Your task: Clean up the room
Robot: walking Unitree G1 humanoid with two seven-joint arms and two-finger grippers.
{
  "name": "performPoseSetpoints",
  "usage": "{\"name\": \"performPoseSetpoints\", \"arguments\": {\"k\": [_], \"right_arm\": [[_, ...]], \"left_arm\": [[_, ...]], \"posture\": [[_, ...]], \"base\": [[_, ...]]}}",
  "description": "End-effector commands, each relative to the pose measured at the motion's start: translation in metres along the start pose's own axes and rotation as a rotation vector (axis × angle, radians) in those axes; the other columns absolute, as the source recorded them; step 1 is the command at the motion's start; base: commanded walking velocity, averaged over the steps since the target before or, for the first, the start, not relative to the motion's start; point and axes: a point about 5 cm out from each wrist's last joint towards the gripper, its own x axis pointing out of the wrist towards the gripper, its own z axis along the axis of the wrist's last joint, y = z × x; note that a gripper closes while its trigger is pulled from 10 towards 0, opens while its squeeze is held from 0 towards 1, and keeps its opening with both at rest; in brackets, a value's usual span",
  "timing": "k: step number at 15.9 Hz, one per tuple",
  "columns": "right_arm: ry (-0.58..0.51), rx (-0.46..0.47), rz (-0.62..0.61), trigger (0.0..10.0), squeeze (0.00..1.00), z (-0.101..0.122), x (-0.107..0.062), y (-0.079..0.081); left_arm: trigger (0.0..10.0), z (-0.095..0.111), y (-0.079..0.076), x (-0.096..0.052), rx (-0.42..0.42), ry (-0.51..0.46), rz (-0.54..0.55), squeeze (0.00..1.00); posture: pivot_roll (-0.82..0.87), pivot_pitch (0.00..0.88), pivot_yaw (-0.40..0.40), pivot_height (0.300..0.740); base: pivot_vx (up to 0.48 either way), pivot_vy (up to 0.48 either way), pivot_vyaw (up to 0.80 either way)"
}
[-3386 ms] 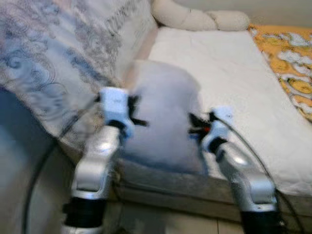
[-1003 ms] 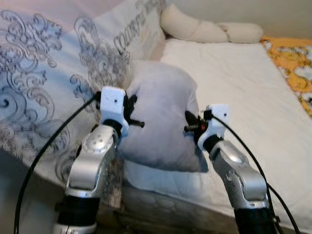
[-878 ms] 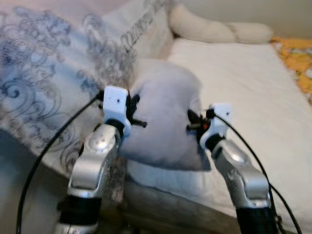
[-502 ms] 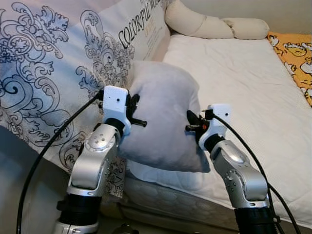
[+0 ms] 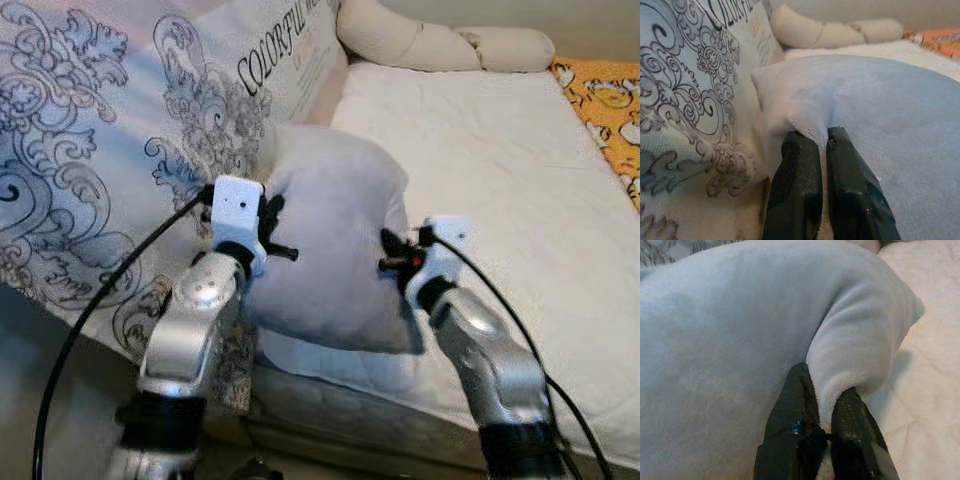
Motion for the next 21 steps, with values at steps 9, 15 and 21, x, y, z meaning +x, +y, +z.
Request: {"name": "performPoseSetpoints", "arguments": {"k": [9,15,21], "right_arm": [[-0.069,-0.116,-0.101,10.0,0.0,0.05,0.077,-0.019],[-0.021,-0.079,-0.124,10.0,0.0,0.047,0.085,-0.019],[0.109,-0.069,-0.154,10.0,1.0,0.007,0.08,-0.016]], "left_arm": [[10.0,0.074,0.045,0.077,0.211,-0.131,0.044,0.0],[10.0,0.095,0.061,0.083,0.306,-0.162,0.079,0.0],[10.0,0.097,0.074,0.08,0.352,-0.185,0.154,0.0]], "posture": [[-0.03,0.124,0.029,0.74],[0.04,0.276,-0.011,0.74],[0.13,0.377,-0.029,0.74]], "base": [[0.0,0.0,0.0],[0.0,0.0,0.0],[0.0,0.0,0.0]]}}
